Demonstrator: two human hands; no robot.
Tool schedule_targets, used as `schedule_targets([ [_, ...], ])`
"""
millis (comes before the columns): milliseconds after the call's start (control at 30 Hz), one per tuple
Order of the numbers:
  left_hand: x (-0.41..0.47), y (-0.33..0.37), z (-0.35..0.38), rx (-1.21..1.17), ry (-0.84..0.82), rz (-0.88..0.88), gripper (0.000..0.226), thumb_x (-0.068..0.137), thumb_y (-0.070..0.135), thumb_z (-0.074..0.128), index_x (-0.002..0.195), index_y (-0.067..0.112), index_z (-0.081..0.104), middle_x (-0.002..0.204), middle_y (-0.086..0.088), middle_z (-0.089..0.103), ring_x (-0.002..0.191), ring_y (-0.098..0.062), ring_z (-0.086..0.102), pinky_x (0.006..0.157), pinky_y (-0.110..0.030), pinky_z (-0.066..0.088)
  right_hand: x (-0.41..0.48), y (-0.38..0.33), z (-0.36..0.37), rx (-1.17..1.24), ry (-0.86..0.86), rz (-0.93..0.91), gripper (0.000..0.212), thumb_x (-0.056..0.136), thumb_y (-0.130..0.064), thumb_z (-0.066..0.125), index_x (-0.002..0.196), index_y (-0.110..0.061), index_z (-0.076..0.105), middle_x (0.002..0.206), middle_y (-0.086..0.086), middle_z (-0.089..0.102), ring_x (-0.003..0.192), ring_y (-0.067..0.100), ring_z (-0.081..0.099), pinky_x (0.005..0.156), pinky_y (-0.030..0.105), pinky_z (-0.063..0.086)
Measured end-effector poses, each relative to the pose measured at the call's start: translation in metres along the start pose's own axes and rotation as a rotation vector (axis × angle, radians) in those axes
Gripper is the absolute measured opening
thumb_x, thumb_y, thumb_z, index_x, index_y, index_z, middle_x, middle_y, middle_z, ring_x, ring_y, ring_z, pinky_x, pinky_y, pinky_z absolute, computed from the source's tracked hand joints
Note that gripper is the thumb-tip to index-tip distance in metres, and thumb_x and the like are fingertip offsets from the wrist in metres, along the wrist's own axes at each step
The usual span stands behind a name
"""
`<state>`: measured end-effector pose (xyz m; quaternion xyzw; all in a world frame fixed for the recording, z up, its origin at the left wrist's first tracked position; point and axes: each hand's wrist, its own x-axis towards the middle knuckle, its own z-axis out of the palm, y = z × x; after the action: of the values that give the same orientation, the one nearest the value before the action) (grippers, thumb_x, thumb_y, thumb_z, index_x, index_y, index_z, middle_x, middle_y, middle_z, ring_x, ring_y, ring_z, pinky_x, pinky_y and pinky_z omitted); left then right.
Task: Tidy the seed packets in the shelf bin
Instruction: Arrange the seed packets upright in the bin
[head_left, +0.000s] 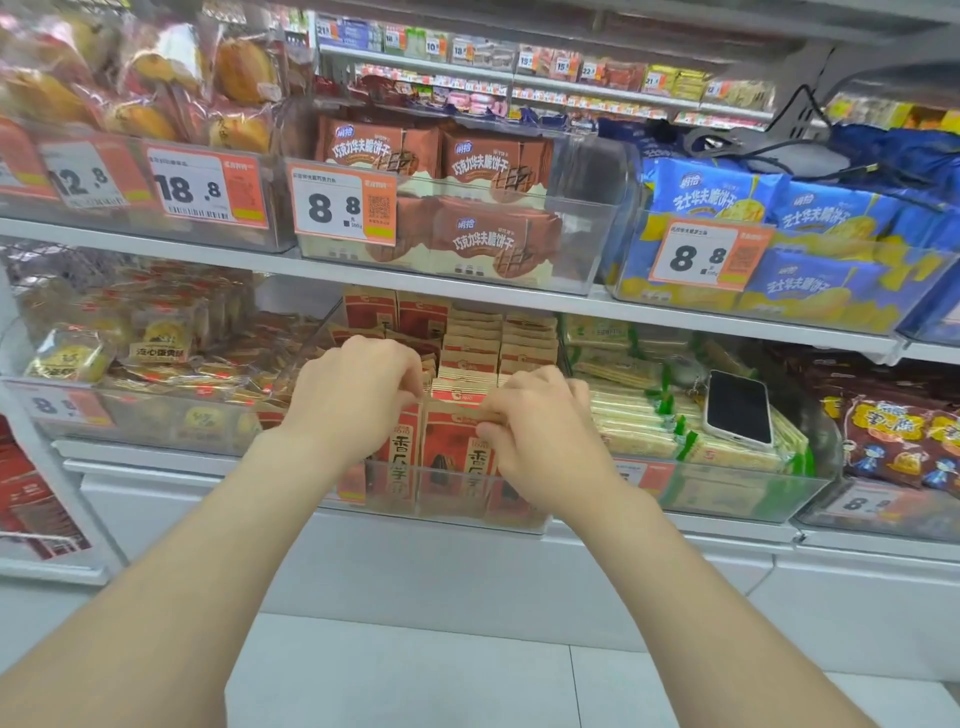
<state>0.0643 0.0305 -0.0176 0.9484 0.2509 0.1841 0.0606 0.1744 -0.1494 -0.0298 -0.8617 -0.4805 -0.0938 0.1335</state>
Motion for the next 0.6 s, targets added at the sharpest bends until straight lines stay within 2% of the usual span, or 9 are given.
schedule_targets([
  [133,0.0,0.004,0.002,-0.082,0.049,0.025,0.003,0.1,0.037,0.067,0.097,0.036,0.068,0.088,0.016,0.07,0.091,-0.018,0.069,0.074,-0.039,0.059,0.008,0.0,0.006,-0.016,-0.04,-0.024,0.022,0.102,-0.041,0.067,0.12,-0.037,0.079,0.118,-0.005,0.054,0.122,0.026,0.038,0.11,0.048,0.029],
  [200,0.002,0.006,0.003,-0.113,0.084,0.033,0.018,0.101,0.047,0.061,0.091,0.035,0.07,0.079,0.015,0.069,0.084,-0.016,0.066,0.071,-0.038,0.058,0.011,-0.001,0.007,-0.029,-0.062,-0.039,0.018,0.101,-0.042,0.065,0.11,-0.035,0.08,0.115,-0.005,0.052,0.119,0.025,0.037,0.11,0.049,0.029],
  [267,0.004,0.004,0.006,-0.149,0.062,0.083,0.033,0.102,0.05,0.057,0.079,0.033,0.073,0.074,0.013,0.068,0.082,-0.018,0.064,0.078,-0.042,0.058,0.011,0.0,0.009,-0.023,-0.083,-0.041,0.027,0.098,-0.047,0.056,0.09,-0.031,0.077,0.106,-0.006,0.051,0.112,0.023,0.036,0.107,0.049,0.03],
  [333,0.004,0.006,0.006,-0.142,-0.063,0.136,0.035,0.103,0.05,0.057,0.079,0.036,0.077,0.091,0.013,0.064,0.097,-0.022,0.056,0.093,-0.047,0.05,0.013,-0.002,0.007,0.082,-0.055,0.025,0.034,0.096,-0.049,0.045,0.081,-0.031,0.069,0.103,-0.007,0.052,0.109,0.021,0.038,0.105,0.048,0.03],
  [400,0.001,0.008,0.005,-0.127,-0.198,0.141,0.033,0.104,0.052,0.057,0.087,0.039,0.081,0.111,0.008,0.053,0.11,-0.023,0.043,0.098,-0.047,0.038,0.02,-0.002,0.006,0.22,0.047,0.111,0.025,0.099,-0.04,0.045,0.095,-0.033,0.068,0.114,-0.008,0.056,0.116,0.02,0.043,0.107,0.047,0.03],
  [467,-0.003,0.009,0.004,-0.098,-0.237,0.155,0.035,0.104,0.056,0.056,0.09,0.037,0.082,0.117,0.01,0.048,0.112,-0.02,0.037,0.096,-0.045,0.032,0.029,-0.004,0.005,0.258,0.102,0.18,0.027,0.102,-0.031,0.05,0.123,-0.034,0.066,0.132,-0.007,0.056,0.128,0.02,0.044,0.11,0.048,0.028],
  [533,-0.008,0.009,0.002,-0.086,-0.228,0.191,0.037,0.102,0.06,0.055,0.093,0.035,0.082,0.118,0.012,0.05,0.113,-0.018,0.038,0.096,-0.044,0.031,0.037,-0.006,0.005,0.268,0.057,0.222,0.04,0.102,-0.03,0.054,0.142,-0.037,0.058,0.144,-0.007,0.055,0.137,0.023,0.04,0.113,0.05,0.027],
  [600,-0.012,0.009,-0.001,-0.077,-0.2,0.242,0.031,0.101,0.057,0.057,0.104,0.036,0.081,0.116,0.012,0.055,0.113,-0.017,0.042,0.099,-0.043,0.038,0.044,-0.007,0.005,0.281,0.01,0.263,0.044,0.1,-0.031,0.059,0.143,-0.039,0.06,0.141,-0.009,0.061,0.138,0.027,0.04,0.112,0.05,0.028],
])
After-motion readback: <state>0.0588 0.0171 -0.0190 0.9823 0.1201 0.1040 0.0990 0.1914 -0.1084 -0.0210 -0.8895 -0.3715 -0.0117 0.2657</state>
